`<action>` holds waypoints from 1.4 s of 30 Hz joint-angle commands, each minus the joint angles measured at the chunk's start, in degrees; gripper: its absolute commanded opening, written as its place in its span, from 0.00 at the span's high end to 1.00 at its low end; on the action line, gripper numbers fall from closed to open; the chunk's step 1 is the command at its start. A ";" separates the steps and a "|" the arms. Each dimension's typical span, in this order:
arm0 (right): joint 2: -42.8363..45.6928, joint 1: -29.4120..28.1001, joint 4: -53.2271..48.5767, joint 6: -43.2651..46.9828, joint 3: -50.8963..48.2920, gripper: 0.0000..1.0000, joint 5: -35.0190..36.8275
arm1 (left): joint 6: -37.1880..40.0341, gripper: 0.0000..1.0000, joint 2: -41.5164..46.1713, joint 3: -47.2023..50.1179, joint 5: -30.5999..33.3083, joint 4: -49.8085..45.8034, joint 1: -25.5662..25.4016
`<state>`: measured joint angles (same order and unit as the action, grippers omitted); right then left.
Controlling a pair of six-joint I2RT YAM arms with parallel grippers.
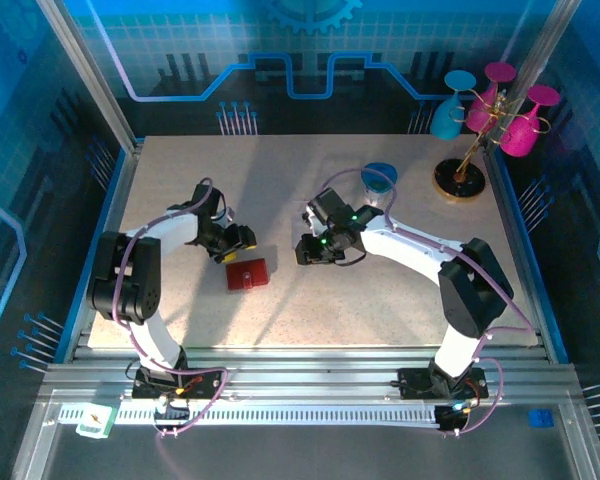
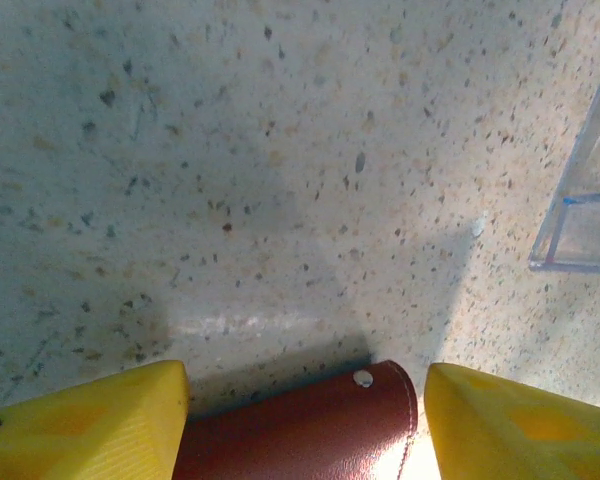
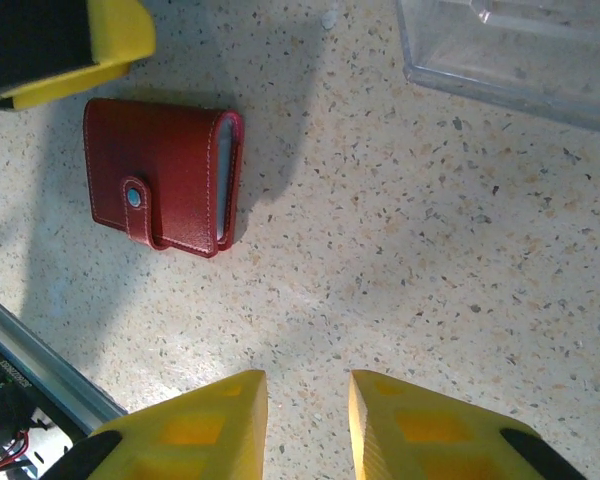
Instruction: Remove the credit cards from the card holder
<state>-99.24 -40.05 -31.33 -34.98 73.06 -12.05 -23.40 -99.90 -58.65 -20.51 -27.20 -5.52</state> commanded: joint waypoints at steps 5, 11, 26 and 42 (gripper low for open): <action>1.55 2.04 -0.90 1.02 0.68 0.72 -0.76 | -0.69 0.31 6.02 6.66 -3.72 -1.44 -0.90; 2.03 3.58 -1.19 1.56 -0.37 0.71 -2.68 | -4.94 0.32 11.08 13.23 -4.62 0.54 -4.98; 3.68 3.93 0.92 0.63 -4.78 0.71 -2.91 | -5.88 0.39 6.17 9.49 -3.53 5.16 -12.98; 3.66 4.68 6.87 -1.33 -9.31 0.70 -5.07 | -8.18 0.28 5.58 3.85 6.55 6.51 -14.87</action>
<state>-94.87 -35.92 -27.59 -35.22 64.66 -14.79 -30.20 -95.04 -52.64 -16.34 -21.69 -20.95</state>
